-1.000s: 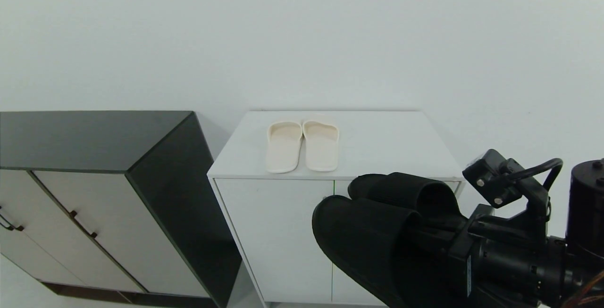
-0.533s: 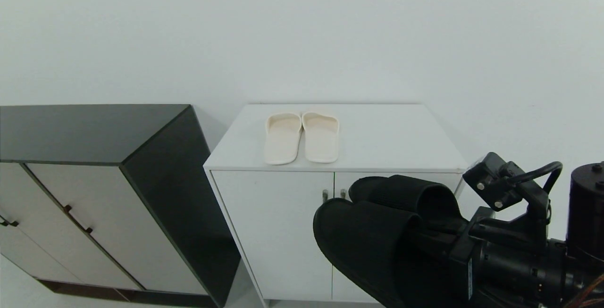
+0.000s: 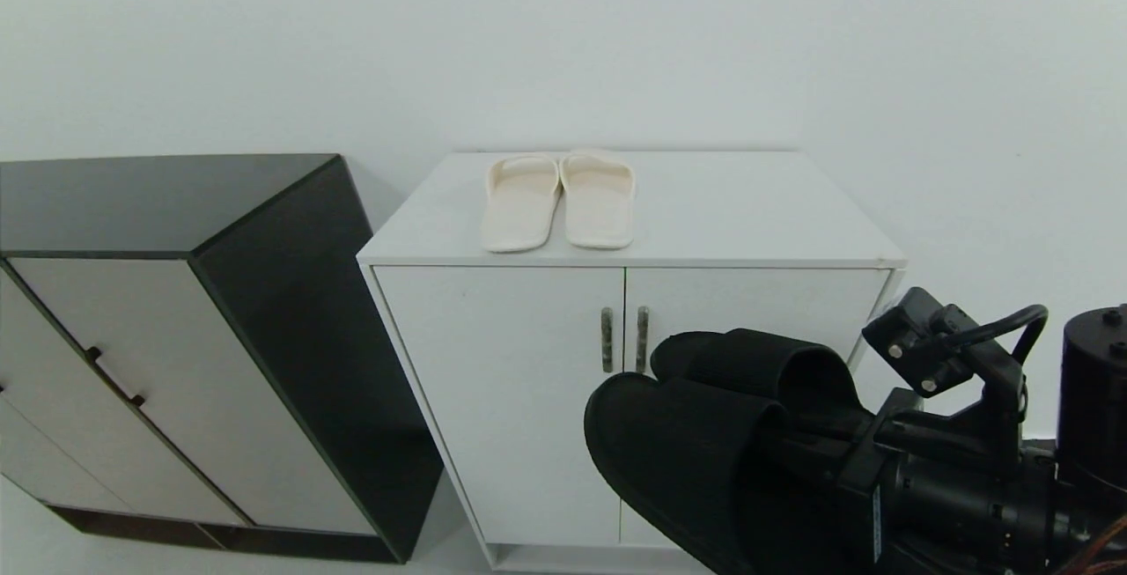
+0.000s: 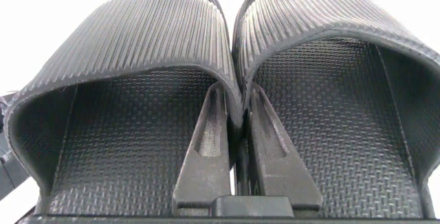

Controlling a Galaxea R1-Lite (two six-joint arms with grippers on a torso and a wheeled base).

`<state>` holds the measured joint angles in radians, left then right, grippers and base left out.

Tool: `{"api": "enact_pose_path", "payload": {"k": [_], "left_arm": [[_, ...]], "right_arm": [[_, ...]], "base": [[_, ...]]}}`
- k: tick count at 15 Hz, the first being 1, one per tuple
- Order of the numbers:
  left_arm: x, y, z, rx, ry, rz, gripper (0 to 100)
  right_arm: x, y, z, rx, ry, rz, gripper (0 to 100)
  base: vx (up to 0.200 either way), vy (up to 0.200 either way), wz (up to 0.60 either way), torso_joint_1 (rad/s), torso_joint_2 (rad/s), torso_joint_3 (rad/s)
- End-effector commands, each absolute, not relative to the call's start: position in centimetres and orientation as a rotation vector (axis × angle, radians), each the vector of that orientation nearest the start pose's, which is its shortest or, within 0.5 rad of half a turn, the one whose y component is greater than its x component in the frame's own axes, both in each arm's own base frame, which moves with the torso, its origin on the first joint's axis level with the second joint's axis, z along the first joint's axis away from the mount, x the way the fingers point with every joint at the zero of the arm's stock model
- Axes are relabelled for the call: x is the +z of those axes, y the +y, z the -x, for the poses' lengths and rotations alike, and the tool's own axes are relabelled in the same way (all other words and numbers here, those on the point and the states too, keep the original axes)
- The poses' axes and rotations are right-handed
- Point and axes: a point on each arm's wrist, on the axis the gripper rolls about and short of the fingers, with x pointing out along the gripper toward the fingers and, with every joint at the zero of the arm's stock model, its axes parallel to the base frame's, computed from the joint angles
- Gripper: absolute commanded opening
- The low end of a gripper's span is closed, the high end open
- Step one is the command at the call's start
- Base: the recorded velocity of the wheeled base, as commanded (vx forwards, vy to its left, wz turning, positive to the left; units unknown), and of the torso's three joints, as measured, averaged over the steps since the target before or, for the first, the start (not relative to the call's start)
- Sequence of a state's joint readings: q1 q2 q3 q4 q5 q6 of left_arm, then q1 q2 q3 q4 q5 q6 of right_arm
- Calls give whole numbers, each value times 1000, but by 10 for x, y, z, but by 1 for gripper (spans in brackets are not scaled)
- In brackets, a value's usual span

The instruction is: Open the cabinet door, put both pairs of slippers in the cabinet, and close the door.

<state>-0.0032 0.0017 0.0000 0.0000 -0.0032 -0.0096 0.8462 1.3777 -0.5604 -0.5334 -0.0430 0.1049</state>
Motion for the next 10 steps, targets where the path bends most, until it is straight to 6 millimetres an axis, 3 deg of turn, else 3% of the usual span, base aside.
{"api": "enact_pose_path", "payload": {"k": [1,2,3,10], "left_arm": [[76,0,23,-6,2,9,0],[76,0,23,-8,2,9,0],[76,0,23,-8,2,9,100],[75,0,23,-8,3,9,100]], "right_arm": [[189,161,-143,783,308,29,0],[189,161,-143,783,308,31,0],[189,161,-143,784,308,31,0],[188,160,-142,787,308,40,0]], "base": [[0,0,0,-203,525,315],[0,0,0,-188,510,315],[0,0,0,-193,505,320],[0,0,0,-163,482,319]]}}
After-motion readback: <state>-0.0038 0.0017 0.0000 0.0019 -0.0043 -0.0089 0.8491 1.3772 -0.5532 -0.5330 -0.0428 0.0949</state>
